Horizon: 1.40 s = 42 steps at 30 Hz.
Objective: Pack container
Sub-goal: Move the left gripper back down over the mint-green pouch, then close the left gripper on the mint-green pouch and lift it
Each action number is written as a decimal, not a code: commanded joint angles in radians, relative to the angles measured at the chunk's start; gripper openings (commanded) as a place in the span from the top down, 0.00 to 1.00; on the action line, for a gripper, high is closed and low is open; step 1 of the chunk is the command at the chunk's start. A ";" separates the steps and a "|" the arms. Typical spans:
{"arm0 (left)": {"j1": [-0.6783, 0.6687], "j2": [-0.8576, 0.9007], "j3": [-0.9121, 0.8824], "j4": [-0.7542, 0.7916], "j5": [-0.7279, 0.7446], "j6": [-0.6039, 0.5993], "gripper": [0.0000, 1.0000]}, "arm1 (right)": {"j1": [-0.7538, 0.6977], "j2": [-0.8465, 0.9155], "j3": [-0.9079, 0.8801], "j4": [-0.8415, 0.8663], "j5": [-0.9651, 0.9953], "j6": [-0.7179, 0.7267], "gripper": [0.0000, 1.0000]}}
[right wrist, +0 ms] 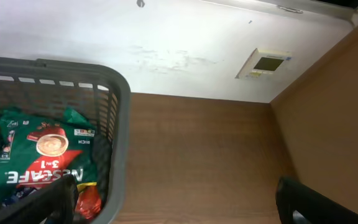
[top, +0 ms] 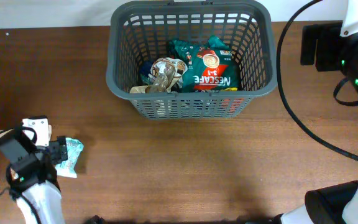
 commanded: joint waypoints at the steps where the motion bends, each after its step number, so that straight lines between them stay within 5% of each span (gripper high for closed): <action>1: 0.005 0.106 -0.006 0.032 0.021 -0.026 0.06 | -0.005 -0.003 0.002 -0.006 -0.008 0.001 0.01; 10: 0.005 0.301 -0.006 0.088 0.034 0.052 0.08 | -0.005 -0.003 0.002 -0.016 -0.003 0.002 0.01; 28: 0.005 0.311 0.021 0.112 0.156 0.048 0.08 | -0.005 0.003 -0.021 -0.018 0.006 0.002 0.01; 42: 0.005 0.309 0.152 -0.100 0.545 0.147 0.05 | -0.005 0.003 -0.024 -0.016 0.007 -0.002 0.01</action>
